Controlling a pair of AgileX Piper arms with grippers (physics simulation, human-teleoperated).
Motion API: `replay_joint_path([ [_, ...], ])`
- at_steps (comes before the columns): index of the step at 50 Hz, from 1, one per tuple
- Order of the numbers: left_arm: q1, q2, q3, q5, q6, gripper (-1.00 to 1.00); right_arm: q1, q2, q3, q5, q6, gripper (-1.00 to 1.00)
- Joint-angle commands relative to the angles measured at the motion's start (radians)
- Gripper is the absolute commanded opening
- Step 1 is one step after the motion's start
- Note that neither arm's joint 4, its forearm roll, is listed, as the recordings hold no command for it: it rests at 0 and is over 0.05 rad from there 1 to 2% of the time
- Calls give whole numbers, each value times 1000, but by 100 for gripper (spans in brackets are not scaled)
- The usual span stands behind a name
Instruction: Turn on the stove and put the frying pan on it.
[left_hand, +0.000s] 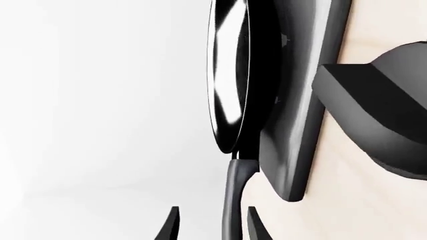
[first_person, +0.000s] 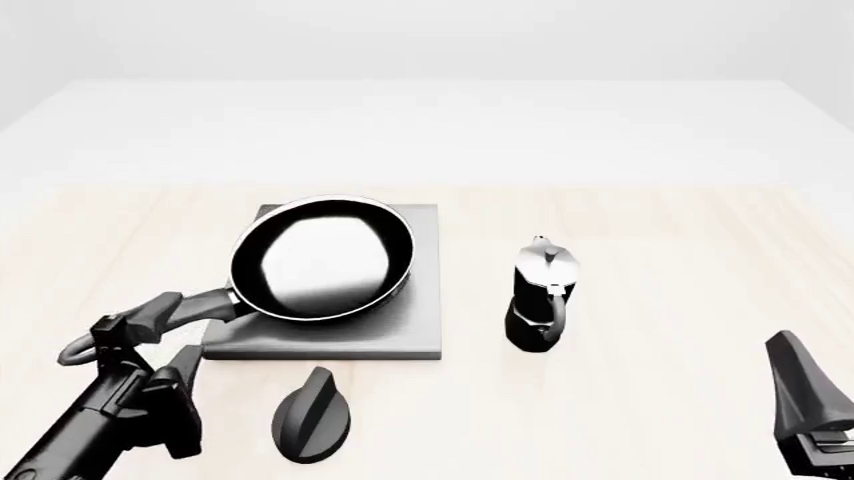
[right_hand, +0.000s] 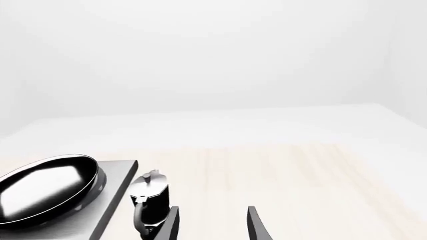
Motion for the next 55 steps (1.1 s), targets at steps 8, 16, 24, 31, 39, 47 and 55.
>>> replay_joint_path([
  [8, -7, -376, 3, 314, -45, 100, 11, 0, -5, 1, 0, 100],
  [16, 0, -506, -3, 430, -61, 100, 16, 0, -5, 1, -3, 100],
  [24, 14, -613, -37, 539, -82, 100, 20, 0, -12, 5, -4, 100],
  [31, 24, -748, -91, 699, -141, 100, 25, 0, -14, 6, -7, 100],
  [39, 49, -860, -183, 857, -229, 100, 26, 0, -25, 13, -8, 100],
  [47, 88, -895, -264, 948, -328, 100, 30, 0, -32, 19, -11, 100],
  [55, 109, -954, -331, 1044, -410, 100, 32, 0, -45, 29, -12, 100],
])
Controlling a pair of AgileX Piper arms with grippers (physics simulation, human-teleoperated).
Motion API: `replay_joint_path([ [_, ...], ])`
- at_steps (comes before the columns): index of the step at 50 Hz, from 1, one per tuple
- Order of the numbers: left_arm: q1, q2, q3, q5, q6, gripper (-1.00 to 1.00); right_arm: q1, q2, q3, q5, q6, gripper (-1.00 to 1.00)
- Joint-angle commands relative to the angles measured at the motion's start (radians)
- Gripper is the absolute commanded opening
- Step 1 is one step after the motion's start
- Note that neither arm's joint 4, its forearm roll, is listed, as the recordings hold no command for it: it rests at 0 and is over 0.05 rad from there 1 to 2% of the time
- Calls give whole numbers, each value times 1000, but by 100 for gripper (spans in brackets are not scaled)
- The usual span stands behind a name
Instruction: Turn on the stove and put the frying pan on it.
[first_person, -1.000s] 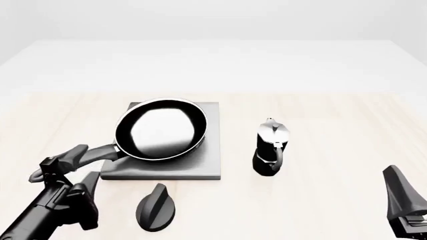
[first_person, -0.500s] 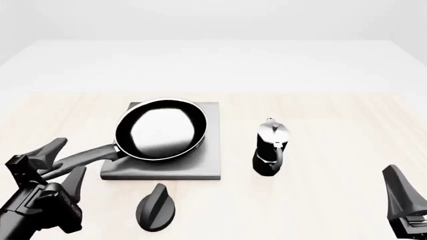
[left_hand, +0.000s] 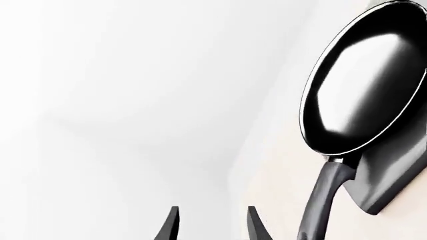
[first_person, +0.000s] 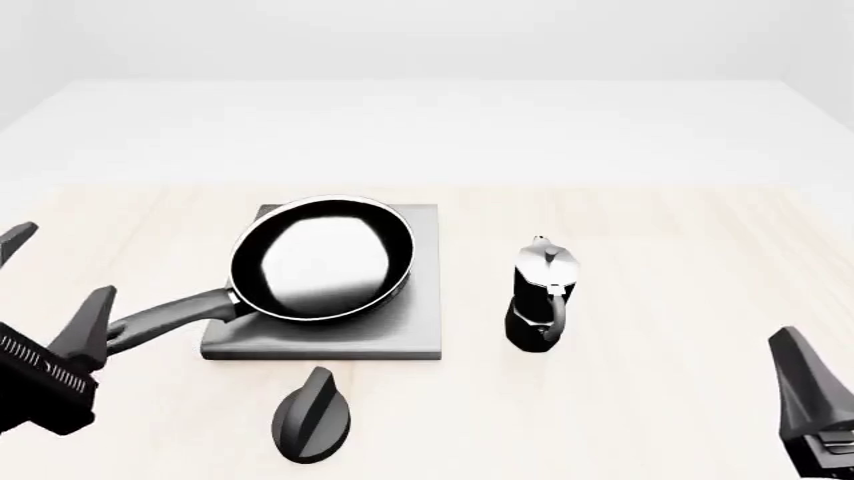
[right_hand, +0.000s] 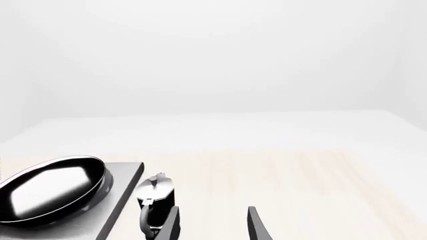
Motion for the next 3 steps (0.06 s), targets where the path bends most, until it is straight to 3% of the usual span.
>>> replay_joint_path([
  [1, 35, -89, -90, 146, -110, 100, 5, 0, -15, 11, -2, 100],
  [3, 37, -110, -100, 168, -130, 100, 7, 0, -20, 15, -3, 100],
])
